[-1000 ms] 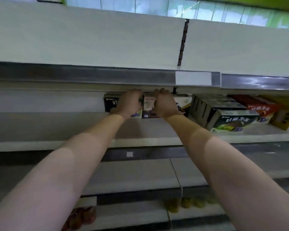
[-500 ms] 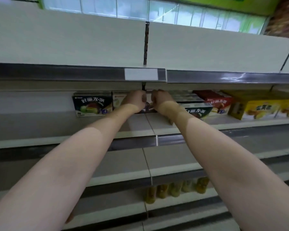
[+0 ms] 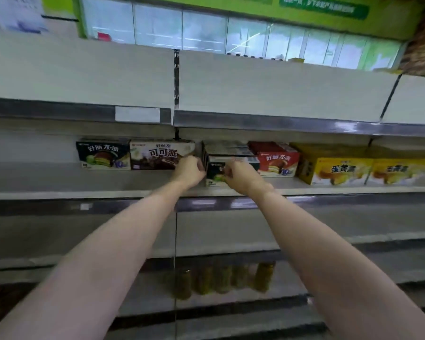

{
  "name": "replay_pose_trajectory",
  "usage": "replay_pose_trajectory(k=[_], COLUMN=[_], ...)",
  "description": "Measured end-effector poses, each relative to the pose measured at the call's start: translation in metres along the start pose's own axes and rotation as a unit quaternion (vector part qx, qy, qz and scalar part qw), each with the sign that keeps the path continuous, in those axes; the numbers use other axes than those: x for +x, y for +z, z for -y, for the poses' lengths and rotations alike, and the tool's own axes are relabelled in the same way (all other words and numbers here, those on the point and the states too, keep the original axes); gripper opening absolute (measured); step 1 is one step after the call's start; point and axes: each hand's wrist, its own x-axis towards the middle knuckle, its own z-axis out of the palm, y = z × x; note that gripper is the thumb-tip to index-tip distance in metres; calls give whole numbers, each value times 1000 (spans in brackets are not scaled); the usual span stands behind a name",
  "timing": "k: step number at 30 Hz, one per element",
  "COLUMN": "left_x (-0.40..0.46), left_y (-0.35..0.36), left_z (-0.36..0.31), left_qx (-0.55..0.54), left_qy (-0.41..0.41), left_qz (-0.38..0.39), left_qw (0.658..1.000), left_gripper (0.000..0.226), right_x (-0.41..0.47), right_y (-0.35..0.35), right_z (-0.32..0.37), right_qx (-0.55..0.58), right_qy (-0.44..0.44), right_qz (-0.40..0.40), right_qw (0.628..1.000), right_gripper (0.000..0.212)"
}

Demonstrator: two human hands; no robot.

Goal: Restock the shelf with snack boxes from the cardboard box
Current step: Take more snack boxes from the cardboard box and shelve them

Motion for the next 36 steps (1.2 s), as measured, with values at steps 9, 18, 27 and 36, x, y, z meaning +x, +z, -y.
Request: replay_pose_trajectory(k=[9, 18, 27, 36], left_x=[-2, -1, -4, -7], left_y=[20, 33, 42, 47], left_z=[-29, -45, -52, -57], left_qx=[16, -2, 2, -39], left_qy=[-82, -133, -111, -89], left_qz=[-31, -66, -10, -9], left_qw=[996, 989, 994, 995], left_gripper=[25, 26, 21, 27], right_x=[5, 13, 16, 14], right_y=[-2, 2, 9, 3], right_z=[-59, -68, -71, -71], right_qx=[8, 26, 122, 128], right_qy=[65, 112, 138, 138], right_qz=[-23, -17, 16, 0], right_qw=[998, 993, 983, 982], right_gripper=[37, 57, 64, 65])
